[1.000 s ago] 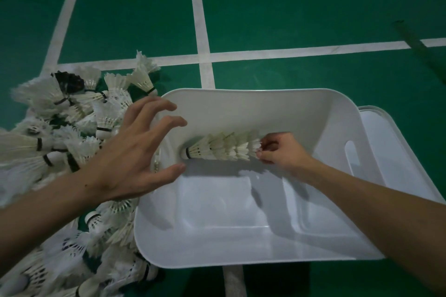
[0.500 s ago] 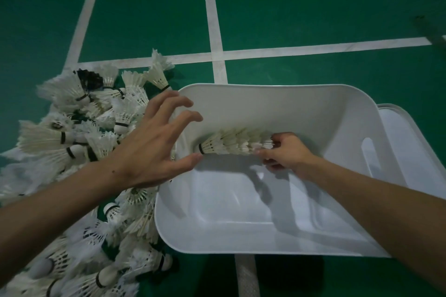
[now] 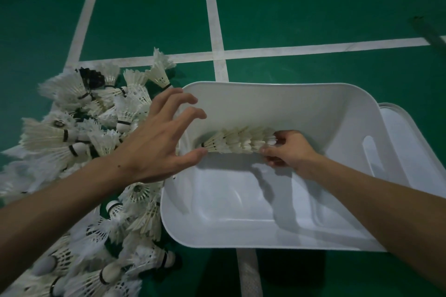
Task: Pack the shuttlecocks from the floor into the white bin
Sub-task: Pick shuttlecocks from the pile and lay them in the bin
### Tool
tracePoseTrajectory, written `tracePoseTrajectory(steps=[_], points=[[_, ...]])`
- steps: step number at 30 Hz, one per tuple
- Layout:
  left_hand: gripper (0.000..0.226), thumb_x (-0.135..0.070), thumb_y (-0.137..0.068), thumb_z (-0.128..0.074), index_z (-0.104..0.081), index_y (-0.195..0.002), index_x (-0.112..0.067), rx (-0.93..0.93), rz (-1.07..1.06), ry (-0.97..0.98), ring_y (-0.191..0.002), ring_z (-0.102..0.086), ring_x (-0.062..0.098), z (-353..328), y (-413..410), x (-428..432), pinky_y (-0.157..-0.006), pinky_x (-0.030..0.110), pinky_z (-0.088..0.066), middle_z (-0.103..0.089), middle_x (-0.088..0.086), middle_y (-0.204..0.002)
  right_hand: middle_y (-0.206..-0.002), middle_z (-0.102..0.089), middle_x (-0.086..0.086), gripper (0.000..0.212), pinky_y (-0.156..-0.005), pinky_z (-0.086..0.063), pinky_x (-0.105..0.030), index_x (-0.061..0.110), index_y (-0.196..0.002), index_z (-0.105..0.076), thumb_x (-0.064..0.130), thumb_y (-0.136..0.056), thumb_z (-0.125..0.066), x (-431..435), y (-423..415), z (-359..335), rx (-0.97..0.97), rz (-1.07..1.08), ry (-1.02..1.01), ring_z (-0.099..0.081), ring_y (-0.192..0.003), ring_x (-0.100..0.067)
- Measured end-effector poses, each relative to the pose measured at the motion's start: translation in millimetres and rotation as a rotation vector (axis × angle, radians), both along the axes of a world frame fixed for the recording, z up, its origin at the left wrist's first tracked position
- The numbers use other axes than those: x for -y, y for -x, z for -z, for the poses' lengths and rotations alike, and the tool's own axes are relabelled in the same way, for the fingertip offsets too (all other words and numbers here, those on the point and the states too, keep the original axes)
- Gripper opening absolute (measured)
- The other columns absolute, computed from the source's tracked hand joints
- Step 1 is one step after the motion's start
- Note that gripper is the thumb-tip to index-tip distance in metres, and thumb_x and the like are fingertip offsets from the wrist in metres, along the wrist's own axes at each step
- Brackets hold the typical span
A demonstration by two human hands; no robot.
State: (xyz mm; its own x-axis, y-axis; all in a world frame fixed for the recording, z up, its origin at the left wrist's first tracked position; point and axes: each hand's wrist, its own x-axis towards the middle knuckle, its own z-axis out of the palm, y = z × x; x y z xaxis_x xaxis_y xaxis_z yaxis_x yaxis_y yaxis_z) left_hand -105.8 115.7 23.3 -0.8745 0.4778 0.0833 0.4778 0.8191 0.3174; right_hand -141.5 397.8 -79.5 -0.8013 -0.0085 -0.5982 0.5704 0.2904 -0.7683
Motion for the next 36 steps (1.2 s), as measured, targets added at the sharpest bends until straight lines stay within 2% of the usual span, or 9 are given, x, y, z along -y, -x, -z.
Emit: tracePoseTrajectory(steps=[3, 5, 9, 17, 21, 25, 29, 33, 36], points=[[0.062, -0.063, -0.081, -0.040, -0.046, -0.126, -0.021, 0.008, -0.020, -0.026, -0.138, -0.016, 0.023, -3, -1, 3, -0.105, 0.045, -0.030, -0.033, 0.003, -0.140, -0.101, -0.062, -0.012, 0.047, -0.055, -0.054, -0.036, 0.008, -0.109, -0.055, 0.010, -0.072, -0.083, -8, -2, -12, -0.027, -0.065, -0.124, -0.060, -0.059, -0.026], [0.063, -0.064, -0.084, -0.036, -0.044, -0.127, -0.019, 0.002, -0.038, -0.051, -0.134, -0.022, 0.022, -7, -2, 7, -0.102, 0.045, -0.034, -0.033, 0.003, -0.140, -0.107, -0.062, -0.003, 0.048, -0.055, -0.056, -0.035, 0.011, -0.108, -0.058, 0.021, -0.071, -0.086, -12, -2, -26, -0.066, -0.204, -0.350, -0.067, -0.067, -0.025], [0.070, -0.065, -0.084, -0.032, -0.038, -0.134, -0.016, -0.008, -0.132, -0.059, -0.133, -0.026, 0.026, -14, -3, 31, -0.106, 0.049, -0.033, -0.032, 0.006, -0.142, -0.100, -0.069, -0.005, 0.046, -0.081, -0.054, -0.041, 0.014, -0.096, -0.066, 0.044, -0.066, -0.085, 0, -1, -77, -0.266, -0.464, -0.814, -0.063, -0.088, -0.023], [0.086, -0.069, -0.079, -0.046, -0.021, -0.146, -0.021, 0.196, -0.336, 0.374, -0.141, -0.008, 0.033, 11, 8, 118, -0.115, 0.052, -0.019, -0.013, 0.010, -0.153, -0.112, -0.060, 0.003, 0.049, -0.082, -0.044, -0.033, 0.022, -0.112, -0.060, 0.054, -0.076, -0.072, 126, 4, -186, -0.892, -0.787, -0.826, -0.055, -0.103, -0.019], [0.095, -0.076, -0.076, -0.046, -0.010, -0.150, -0.027, 0.270, -0.397, 0.491, -0.144, -0.002, 0.037, 19, 20, 139, -0.116, 0.055, -0.013, -0.004, 0.009, -0.158, -0.109, -0.057, 0.001, 0.054, -0.076, -0.036, -0.029, 0.021, -0.114, -0.057, 0.056, -0.076, -0.072, 187, 28, -199, -0.987, -0.921, -0.860, -0.050, -0.103, -0.019], [0.101, -0.082, -0.070, -0.048, -0.001, -0.149, -0.039, 0.359, -0.452, 0.579, -0.145, 0.004, 0.036, 27, 30, 154, -0.111, 0.066, -0.008, 0.005, 0.004, -0.160, -0.107, -0.058, 0.000, 0.063, -0.082, -0.049, -0.039, 0.020, -0.113, -0.056, 0.059, -0.069, -0.076, 237, 56, -179, -0.941, -1.033, -0.919, -0.052, -0.102, -0.023], [0.105, -0.086, -0.063, -0.051, 0.009, -0.142, -0.054, 0.516, -0.515, 0.583, -0.144, -0.006, 0.039, 41, 29, 170, -0.105, 0.073, -0.014, 0.007, 0.000, -0.160, -0.121, -0.057, -0.006, 0.082, -0.090, -0.051, -0.043, 0.018, -0.124, -0.053, 0.057, -0.059, -0.084, 283, 78, -143, -0.701, -1.160, -0.972, -0.055, -0.106, -0.027], [0.109, -0.086, -0.060, -0.055, 0.018, -0.136, -0.059, 0.537, -0.482, 0.562, -0.141, -0.016, 0.043, 57, 19, 173, -0.100, 0.075, -0.022, 0.005, 0.000, -0.160, -0.150, -0.027, -0.014, 0.105, -0.105, -0.041, -0.050, 0.030, -0.145, -0.032, 0.047, -0.059, -0.088, 311, 82, -95, -0.412, -1.149, -0.923, -0.039, -0.131, -0.039], [0.100, -0.079, -0.068, -0.055, 0.009, -0.140, -0.056, 0.468, -0.448, 0.629, -0.140, -0.020, 0.040, 62, 14, 173, -0.100, 0.073, -0.021, -0.007, 0.003, -0.159, -0.157, -0.007, -0.010, 0.111, -0.104, -0.041, -0.055, 0.045, -0.147, -0.017, 0.034, -0.062, -0.089, 318, 77, -66, -0.320, -1.150, -0.840, -0.031, -0.136, -0.045]])
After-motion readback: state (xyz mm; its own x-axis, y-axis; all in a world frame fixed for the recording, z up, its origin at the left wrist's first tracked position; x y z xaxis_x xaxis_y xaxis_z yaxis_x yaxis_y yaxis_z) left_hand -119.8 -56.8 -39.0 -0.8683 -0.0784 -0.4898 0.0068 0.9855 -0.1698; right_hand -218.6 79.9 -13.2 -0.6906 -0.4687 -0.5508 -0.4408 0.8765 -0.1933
